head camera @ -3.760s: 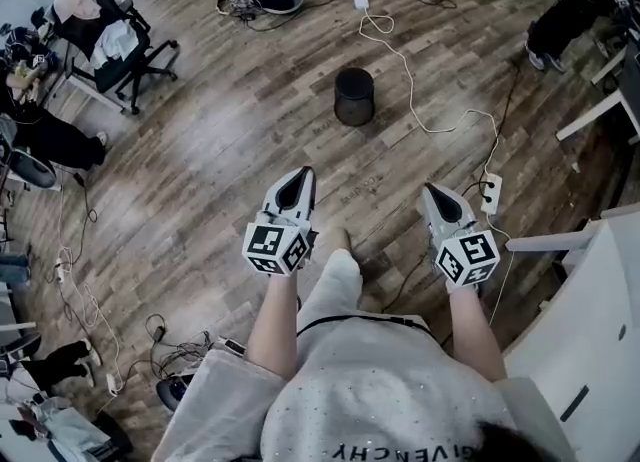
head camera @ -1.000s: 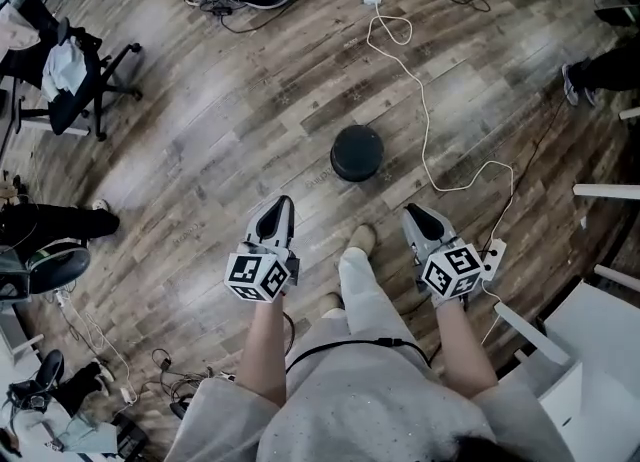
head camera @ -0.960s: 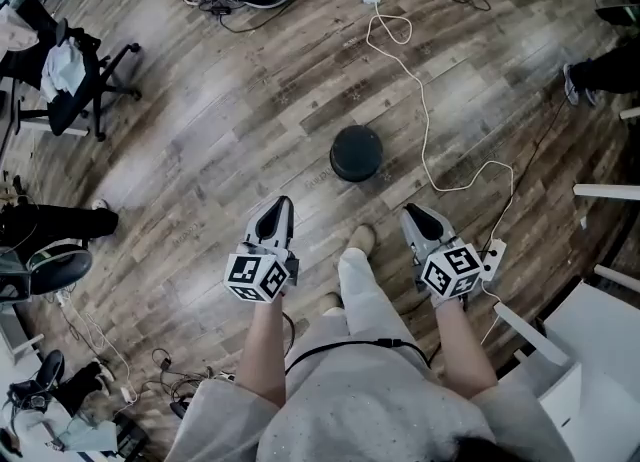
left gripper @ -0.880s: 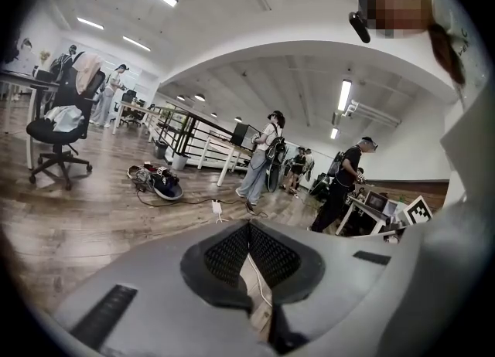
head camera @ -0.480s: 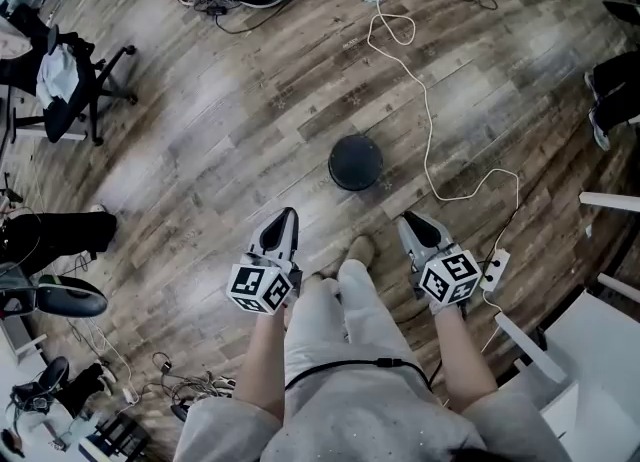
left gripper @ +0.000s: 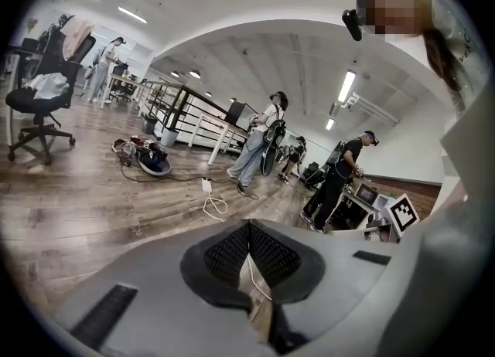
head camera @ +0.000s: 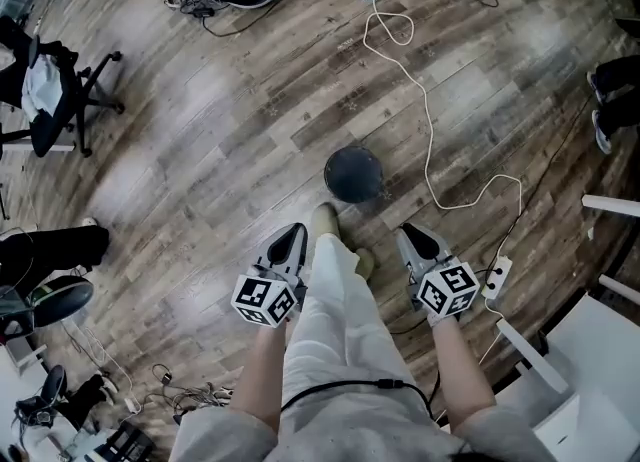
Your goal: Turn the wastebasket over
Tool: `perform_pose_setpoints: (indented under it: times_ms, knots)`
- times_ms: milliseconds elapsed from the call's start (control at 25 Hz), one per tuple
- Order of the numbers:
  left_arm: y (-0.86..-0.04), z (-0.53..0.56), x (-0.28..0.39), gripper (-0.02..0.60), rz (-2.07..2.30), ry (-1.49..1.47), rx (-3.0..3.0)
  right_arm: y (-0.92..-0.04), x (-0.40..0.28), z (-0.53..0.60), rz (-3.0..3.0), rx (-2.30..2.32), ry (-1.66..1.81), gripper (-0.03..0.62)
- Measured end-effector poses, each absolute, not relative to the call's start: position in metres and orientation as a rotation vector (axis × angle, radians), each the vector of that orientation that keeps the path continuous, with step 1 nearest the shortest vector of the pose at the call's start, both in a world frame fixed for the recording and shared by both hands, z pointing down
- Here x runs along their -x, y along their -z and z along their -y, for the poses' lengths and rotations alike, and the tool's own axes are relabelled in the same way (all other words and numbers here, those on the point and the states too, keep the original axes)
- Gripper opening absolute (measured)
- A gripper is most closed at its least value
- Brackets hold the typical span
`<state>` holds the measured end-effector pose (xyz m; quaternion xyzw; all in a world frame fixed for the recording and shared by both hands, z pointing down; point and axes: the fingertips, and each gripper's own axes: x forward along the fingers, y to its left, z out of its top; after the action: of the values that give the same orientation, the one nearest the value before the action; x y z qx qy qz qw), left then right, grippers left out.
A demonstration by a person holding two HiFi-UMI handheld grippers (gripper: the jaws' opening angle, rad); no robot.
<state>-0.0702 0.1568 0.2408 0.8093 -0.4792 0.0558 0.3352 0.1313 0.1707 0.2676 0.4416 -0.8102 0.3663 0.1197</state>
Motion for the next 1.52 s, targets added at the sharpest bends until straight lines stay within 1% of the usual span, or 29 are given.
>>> perform_pose_setpoints:
  times_ms: [400, 720, 1000, 1200, 1520]
  knots:
    - [-0.32, -0.108, 0.07, -0.002, 1.119, -0.211, -2.108, -0.336, -0.118, -0.14, 2.285, -1.319, -1.182, 0.048]
    - [-0.379, -0.073, 0.052, -0.002, 1.029, -0.232, -2.111, -0.389, -0.108, -0.121, 2.225, -1.345, -1.275, 0.049]
    - [-0.419, -0.048, 0.038, -0.002, 0.958, -0.229, -2.107, -0.428, -0.098, -0.098, 2.197, -1.323, -1.278, 0.049]
    - [-0.444, -0.033, 0.035, -0.002, 0.884, -0.23, -2.098, -0.454, -0.095, -0.079, 2.175, -1.333, -1.294, 0.064]
    - [-0.487, -0.03, 0.026, -0.002, 0.743, -0.315, -2.049, -0.491, -0.091, -0.06, 2.125, -1.398, -1.365, 0.089]
